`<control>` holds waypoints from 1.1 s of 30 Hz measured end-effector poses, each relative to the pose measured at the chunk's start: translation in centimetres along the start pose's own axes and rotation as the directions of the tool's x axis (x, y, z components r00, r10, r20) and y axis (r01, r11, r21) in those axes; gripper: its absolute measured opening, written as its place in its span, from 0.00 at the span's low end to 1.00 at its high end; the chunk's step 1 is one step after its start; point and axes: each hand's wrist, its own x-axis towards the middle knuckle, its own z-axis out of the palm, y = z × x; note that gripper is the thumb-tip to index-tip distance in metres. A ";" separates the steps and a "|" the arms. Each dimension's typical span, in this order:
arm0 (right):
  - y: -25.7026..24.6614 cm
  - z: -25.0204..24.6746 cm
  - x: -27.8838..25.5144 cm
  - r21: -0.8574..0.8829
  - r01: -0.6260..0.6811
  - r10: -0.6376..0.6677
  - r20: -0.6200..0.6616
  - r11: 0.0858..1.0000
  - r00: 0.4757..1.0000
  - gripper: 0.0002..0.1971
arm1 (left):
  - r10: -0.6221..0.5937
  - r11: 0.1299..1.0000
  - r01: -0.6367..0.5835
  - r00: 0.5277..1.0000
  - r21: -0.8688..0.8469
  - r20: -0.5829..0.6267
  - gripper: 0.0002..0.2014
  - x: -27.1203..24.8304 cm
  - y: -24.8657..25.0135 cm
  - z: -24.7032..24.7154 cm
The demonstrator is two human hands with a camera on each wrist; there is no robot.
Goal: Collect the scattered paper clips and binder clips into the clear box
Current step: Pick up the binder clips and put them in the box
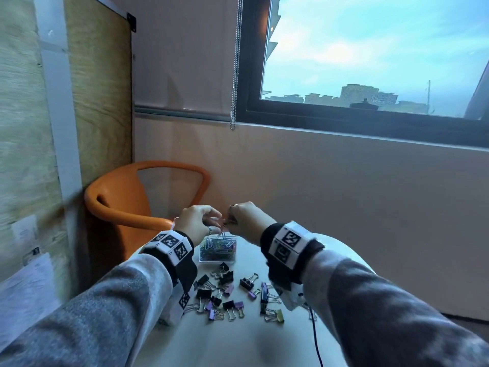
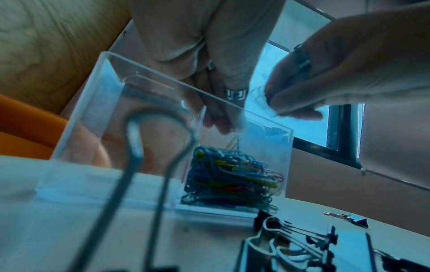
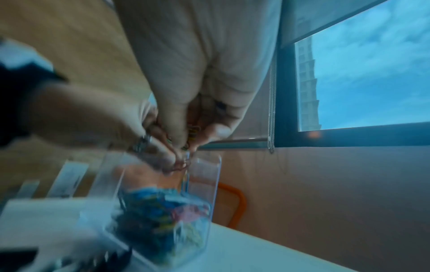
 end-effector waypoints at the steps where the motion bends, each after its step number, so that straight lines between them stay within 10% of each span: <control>1: 0.0 0.7 0.5 -0.008 -0.005 0.005 -0.020 1.000 1.000 0.09 | -0.001 1.000 0.001 1.000 -0.005 -0.001 0.18 0.1 -0.2 0.1; 13: 2.3 -3.5 -3.4 0.073 -0.069 0.063 0.083 0.995 0.995 0.15 | 0.141 0.985 -0.139 0.990 0.103 -0.008 0.13 -2.1 2.4 0.8; 19: 8.2 -3.5 -9.6 -0.165 -0.233 0.285 0.514 0.958 0.809 0.14 | 0.379 0.880 -0.412 0.909 0.234 0.175 0.10 -3.7 5.9 4.1; 25: 10.1 -1.4 -12.7 0.004 -0.325 0.266 0.567 0.946 0.780 0.09 | 0.180 0.830 -0.463 0.751 0.311 0.636 0.15 -5.8 9.9 9.6; 33: 11.0 -0.9 -13.9 0.036 -0.321 0.257 0.517 0.946 0.816 0.05 | -0.023 0.807 -0.395 0.723 0.440 0.690 0.13 -6.1 11.0 11.8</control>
